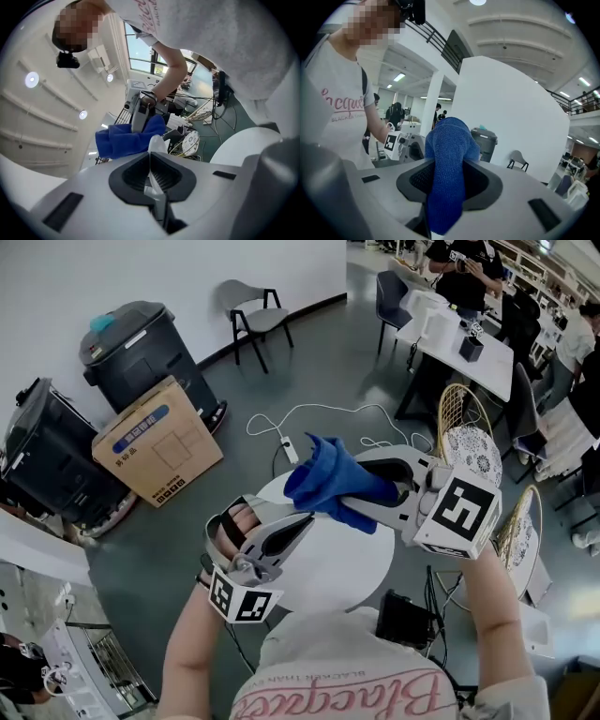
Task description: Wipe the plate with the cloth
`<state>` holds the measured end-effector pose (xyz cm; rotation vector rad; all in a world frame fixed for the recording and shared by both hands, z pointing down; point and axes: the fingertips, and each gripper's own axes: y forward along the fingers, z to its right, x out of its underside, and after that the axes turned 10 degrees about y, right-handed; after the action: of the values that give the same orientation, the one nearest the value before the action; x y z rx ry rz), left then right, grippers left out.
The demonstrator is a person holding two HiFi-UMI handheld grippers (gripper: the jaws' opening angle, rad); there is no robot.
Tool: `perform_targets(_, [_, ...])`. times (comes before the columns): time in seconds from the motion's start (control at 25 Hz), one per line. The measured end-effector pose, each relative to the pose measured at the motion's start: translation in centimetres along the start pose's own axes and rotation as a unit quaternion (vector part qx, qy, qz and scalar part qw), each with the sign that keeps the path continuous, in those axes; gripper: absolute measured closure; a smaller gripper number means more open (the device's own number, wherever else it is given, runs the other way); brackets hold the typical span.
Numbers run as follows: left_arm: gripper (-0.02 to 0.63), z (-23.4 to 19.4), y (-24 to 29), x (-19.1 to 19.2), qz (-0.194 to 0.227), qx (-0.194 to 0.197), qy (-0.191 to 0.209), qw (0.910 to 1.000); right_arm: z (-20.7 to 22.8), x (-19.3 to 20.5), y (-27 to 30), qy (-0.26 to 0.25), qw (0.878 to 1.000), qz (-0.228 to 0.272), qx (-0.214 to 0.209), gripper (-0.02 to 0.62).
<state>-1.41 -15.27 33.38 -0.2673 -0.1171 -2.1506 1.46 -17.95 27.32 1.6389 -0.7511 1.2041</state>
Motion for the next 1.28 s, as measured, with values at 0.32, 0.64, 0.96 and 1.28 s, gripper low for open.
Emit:
perform_targets(0.32, [0.589,1.8,-0.7,-1.1,0.016,0.040,0.072,0.9965,-1.3,3.3,1.8,-0.021,0.996,-0.071,-0.039,0.448])
perform_targets(0.64, [0.588,3.0,-1.4,-2.6,0.035,0.061,0.105,0.9920,1.0,7.4,3.3,-0.026,0.991,-0.127,-0.018,0.448])
perform_targets(0.96, [0.584,3.3,-1.7,-2.9,0.039,0.068,0.095,0.9925,3.8,11.7,5.1,0.038,0.987,-0.155,-0.004,0.448])
perform_targets(1.28, [0.582,4.1,-2.1,-3.4,0.040,0.079,0.083,0.9926,6.1,16.6,6.5,0.129,0.977,-0.167,-0.003,0.448])
